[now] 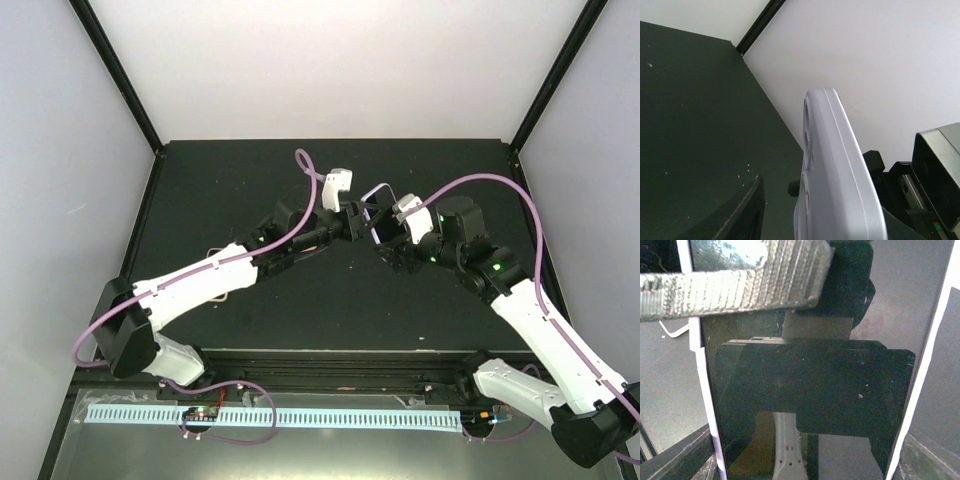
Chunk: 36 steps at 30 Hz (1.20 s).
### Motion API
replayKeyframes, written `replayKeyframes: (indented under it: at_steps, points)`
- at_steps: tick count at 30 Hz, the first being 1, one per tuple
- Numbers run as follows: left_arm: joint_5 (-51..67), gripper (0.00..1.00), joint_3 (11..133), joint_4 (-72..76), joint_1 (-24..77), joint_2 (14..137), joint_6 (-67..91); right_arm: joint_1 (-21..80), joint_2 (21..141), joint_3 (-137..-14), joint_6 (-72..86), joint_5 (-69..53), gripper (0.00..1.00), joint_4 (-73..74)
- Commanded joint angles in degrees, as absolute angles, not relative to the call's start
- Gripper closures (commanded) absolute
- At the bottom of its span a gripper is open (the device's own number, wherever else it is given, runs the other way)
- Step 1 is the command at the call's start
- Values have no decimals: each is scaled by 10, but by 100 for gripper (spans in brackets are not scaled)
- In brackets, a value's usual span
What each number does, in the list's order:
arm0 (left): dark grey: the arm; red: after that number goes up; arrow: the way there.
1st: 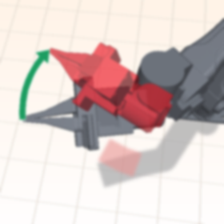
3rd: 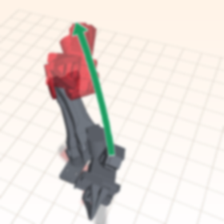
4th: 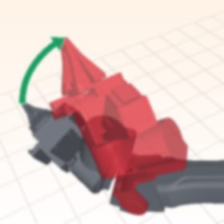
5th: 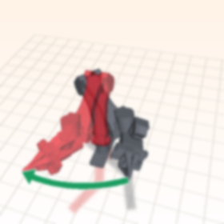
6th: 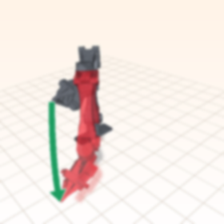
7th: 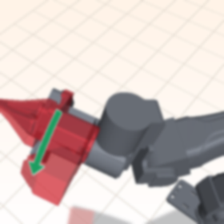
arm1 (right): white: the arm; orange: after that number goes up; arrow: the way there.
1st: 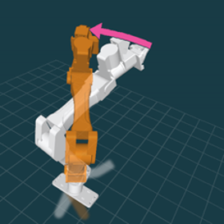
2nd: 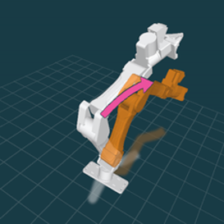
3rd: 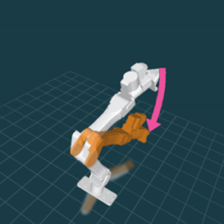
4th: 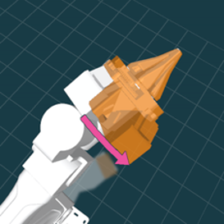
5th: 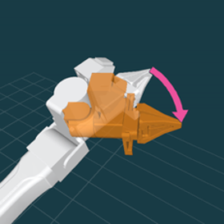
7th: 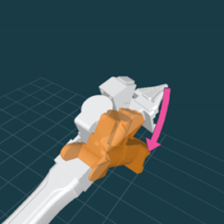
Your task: Take the phone out of the phone case
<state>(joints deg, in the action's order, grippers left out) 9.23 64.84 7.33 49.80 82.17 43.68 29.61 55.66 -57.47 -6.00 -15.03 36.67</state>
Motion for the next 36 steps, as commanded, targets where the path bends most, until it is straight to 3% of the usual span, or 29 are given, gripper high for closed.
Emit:
replayKeyframes:
  at_steps: [1, 6, 13, 15, 19, 20, 30, 36]
  points:
    - [115, 60, 687, 71, 503, 841, 443, 302, 553, -586, -58, -138, 49, 333]
    - [138, 70, 701, 75, 504, 859, 445, 301, 556, -585, -58, -131, 49, 332]
    - [156, 91, 707, 75, 502, 859, 431, 302, 555, -584, -57, -143, 45, 336]
    - [155, 94, 708, 68, 500, 851, 422, 301, 553, -583, -57, -152, 37, 339]
    - [175, 98, 707, 39, 483, 826, 396, 301, 543, -587, -55, -183, 3, 350]
    - [191, 98, 708, 27, 474, 820, 389, 301, 541, -591, -57, -192, 1, 356]
    - [442, 98, 709, -67, 361, 747, 195, 300, 519, -599, -77, -303, 0, 397]
    - [540, 99, 629, -9, 358, 663, 111, 300, 521, -582, -140, -434, 11, 397]
